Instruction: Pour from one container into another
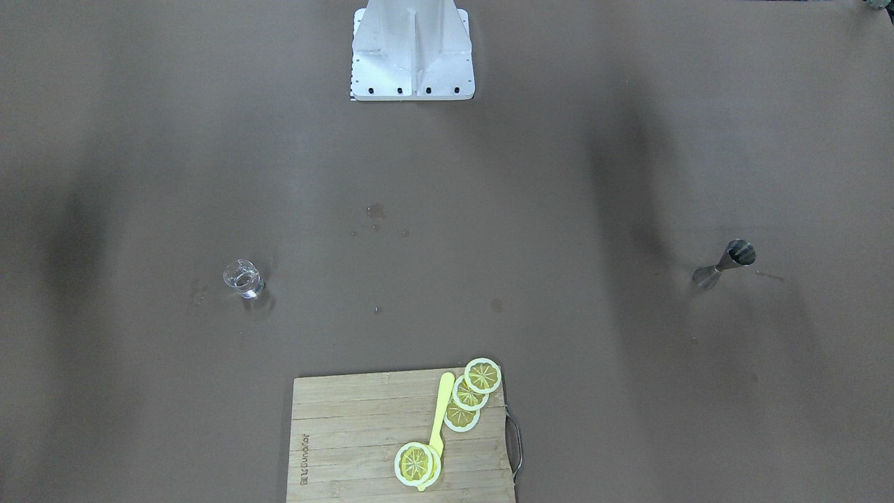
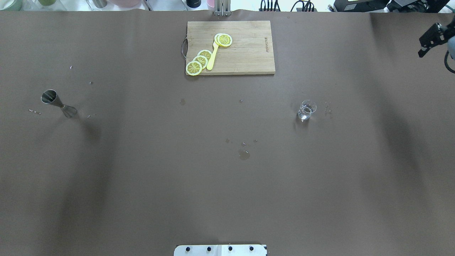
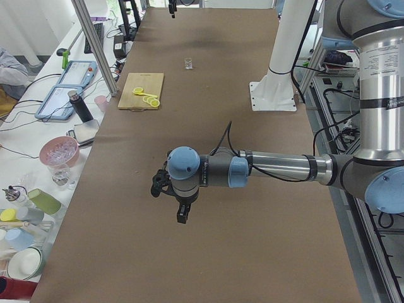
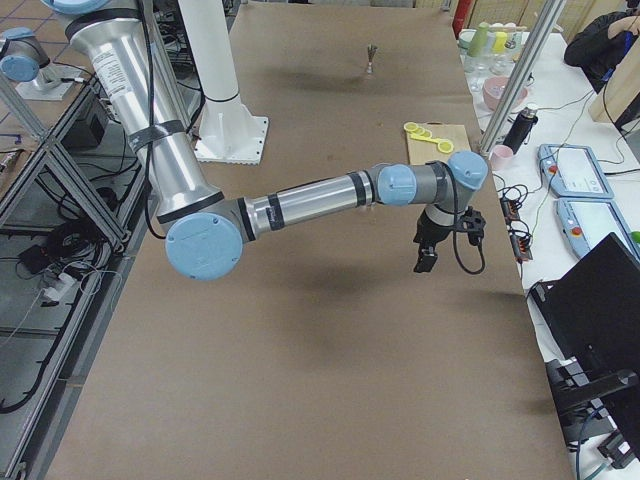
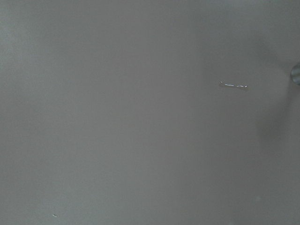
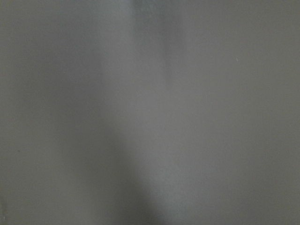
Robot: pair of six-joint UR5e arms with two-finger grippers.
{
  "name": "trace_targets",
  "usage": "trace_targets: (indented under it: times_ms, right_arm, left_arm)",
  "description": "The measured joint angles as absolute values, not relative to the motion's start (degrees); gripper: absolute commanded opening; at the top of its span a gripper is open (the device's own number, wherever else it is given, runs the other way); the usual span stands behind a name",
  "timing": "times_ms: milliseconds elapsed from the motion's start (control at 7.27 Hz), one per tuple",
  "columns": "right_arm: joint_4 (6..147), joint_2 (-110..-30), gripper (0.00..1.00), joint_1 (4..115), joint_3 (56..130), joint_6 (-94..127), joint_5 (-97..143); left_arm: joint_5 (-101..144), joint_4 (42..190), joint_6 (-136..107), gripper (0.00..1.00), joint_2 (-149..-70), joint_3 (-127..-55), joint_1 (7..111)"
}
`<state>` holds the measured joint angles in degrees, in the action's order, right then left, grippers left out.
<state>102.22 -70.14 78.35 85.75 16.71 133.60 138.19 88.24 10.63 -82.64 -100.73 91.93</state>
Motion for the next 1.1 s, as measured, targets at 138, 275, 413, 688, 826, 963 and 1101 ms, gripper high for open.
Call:
trace_targets:
  times_ms: [138,275,413,688,826,963,1101]
  right_arm:
    - [102.2,-73.8,1.0,79.8,88.2,16.6,134.4]
    - [102.1,-76.5,1.0,81.5,89.5,16.5,134.6]
    - [102.1,-78.5,1.0,82.9,90.1,15.6,134.4]
    - [102.0,-81.4,1.0,85.4,90.2,9.2,134.1]
    - [102.0,-82.3,1.0,86.4,90.1,7.2,134.0]
    - [101.9,-82.9,1.0,87.4,89.9,6.3,134.0]
    - [101.4,-83.6,1.0,88.8,89.9,5.8,134.1]
  left_arm:
    - [138.2,88.2,10.6,0.99,-82.6,-100.8,91.9]
    - [138.2,88.3,10.6,0.99,-82.6,-100.8,91.9]
    - [138.2,88.3,10.6,0.99,-82.6,-100.7,91.9]
    - [138.3,88.3,10.6,0.99,-82.6,-100.8,91.9]
    - [138.3,88.3,10.6,0.99,-82.6,-100.8,91.9]
    - [138.3,88.3,10.6,0.99,-82.6,-100.8,91.9]
    - [138.3,88.2,10.6,0.99,-82.5,-100.8,91.9]
